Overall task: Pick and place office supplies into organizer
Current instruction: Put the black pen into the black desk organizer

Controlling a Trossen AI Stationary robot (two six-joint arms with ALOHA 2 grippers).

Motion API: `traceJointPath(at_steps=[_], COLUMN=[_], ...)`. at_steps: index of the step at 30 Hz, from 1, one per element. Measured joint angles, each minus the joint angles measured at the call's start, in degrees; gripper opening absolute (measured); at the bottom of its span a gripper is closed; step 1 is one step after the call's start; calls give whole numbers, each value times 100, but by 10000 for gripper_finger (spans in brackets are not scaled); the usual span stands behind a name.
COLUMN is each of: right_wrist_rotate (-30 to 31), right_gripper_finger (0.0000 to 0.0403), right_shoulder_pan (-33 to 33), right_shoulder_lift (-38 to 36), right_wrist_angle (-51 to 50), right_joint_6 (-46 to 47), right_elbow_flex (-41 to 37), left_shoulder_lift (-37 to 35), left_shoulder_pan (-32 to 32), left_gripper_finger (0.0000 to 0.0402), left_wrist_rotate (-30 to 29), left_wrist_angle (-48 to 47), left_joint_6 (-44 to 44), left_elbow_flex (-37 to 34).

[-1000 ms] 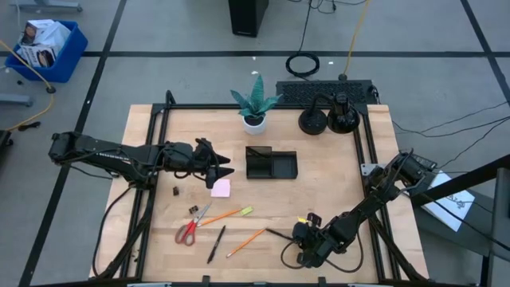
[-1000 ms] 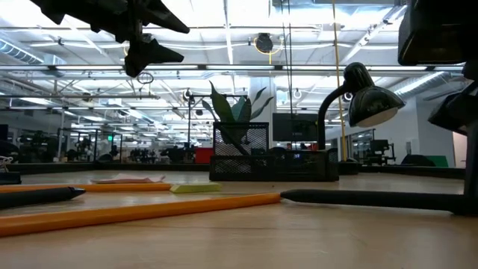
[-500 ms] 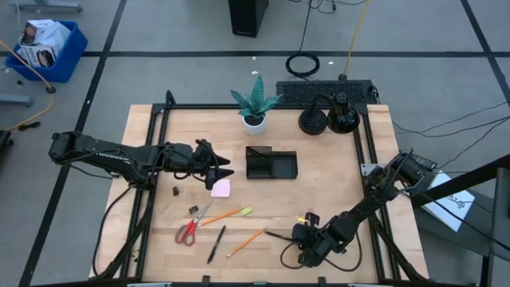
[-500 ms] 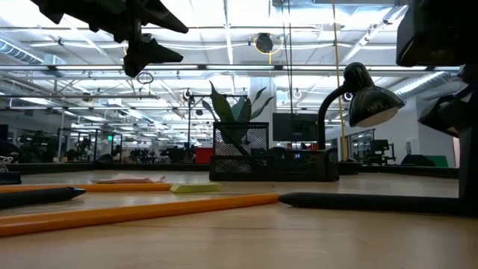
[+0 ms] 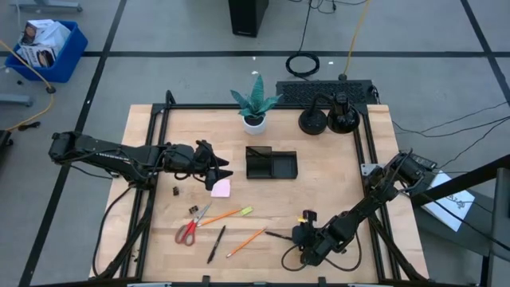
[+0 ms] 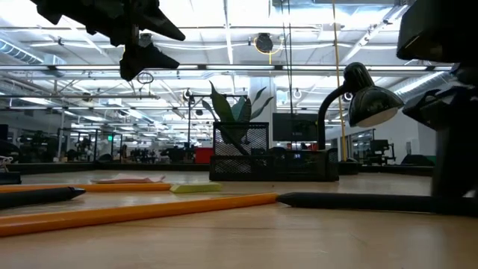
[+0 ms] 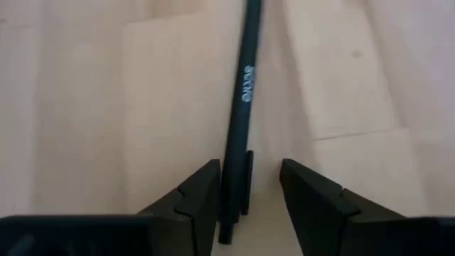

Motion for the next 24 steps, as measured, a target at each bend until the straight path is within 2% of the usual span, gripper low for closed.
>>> traceJointPath(at_steps=[6, 13, 16, 22, 24], right_wrist_rotate=[-127, 59, 83, -166, -218], right_gripper_finger=[137, 126, 102, 20, 16], right_shoulder_pan=[-22, 43, -8, -160, -214], right_shoulder_lift=[-32, 14, 52, 173, 186], right_wrist_angle=[989, 1070, 1100, 1197, 1223], right_joint_6=[65, -390, -631, -591, -445], right_elbow_flex=[-573, -641, -646, -644, -643], left_shoulder_lift=[0, 0, 0, 0, -1], left_shoulder_pan=[2, 2, 4, 10, 14], left_gripper_finger=[255, 255, 255, 255, 255], left_wrist_rotate=[0, 0, 0, -1, -2], left_wrist_angle=[0, 0, -2, -21, -38], left_joint_6=[1, -37, -111, -117, -127], left_elbow_flex=[0, 0, 0, 0, 0])
